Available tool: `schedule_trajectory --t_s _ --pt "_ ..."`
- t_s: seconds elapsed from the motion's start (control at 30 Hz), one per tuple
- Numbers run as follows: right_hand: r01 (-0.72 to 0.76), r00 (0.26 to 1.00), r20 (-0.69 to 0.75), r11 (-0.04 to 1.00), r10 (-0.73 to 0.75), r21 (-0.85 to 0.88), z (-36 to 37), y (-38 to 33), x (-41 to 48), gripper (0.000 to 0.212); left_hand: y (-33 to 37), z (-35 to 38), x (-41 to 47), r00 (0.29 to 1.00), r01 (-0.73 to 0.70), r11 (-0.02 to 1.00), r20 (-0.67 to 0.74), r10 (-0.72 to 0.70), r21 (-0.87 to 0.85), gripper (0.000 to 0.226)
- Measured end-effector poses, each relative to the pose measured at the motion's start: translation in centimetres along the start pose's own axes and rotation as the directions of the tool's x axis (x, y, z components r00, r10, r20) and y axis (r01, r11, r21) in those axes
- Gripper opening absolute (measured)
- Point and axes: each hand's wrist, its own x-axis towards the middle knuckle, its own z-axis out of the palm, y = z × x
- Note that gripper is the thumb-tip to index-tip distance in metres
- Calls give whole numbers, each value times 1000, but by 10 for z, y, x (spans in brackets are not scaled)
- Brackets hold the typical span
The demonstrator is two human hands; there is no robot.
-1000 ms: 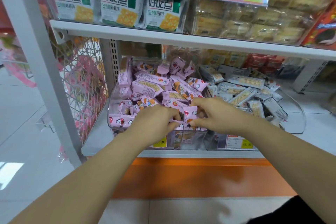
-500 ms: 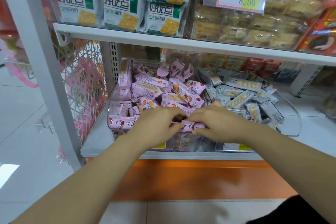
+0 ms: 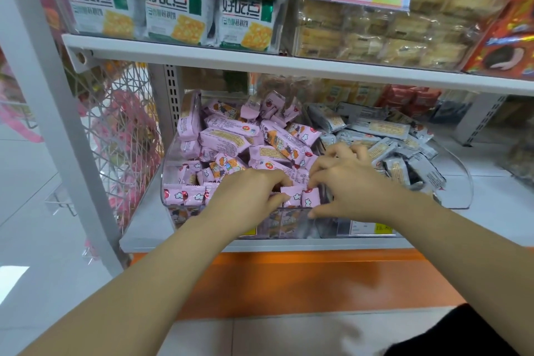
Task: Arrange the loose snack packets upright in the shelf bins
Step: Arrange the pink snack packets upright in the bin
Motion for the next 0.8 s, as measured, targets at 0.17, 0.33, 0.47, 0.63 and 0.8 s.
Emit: schedule_trajectory --t_s 0.17,0.33,0.47,0.63,0.8 --pt "-25 998 -50 991 32 135 -3 -2 -1 39 -2 1 0 1000 -1 1000 -4 1 9 24" --pt "-77 991 -56 870 119 486 -26 7 -7 31 -1 1 2 1000 7 1000 11 -7 1 24" --pt "-155 988 118 694 101 704 -36 9 -13 25 -1 1 2 1000 11 1000 10 -11 13 25" --pt "-118 992 51 741 112 662 -34 4 -11 22 -1 1 2 1000 17 1000 8 -17 16 24" --pt "-75 993 -31 831 110 551 -27 2 0 33 -2 2 2 1000 13 1000 12 -13 3 27"
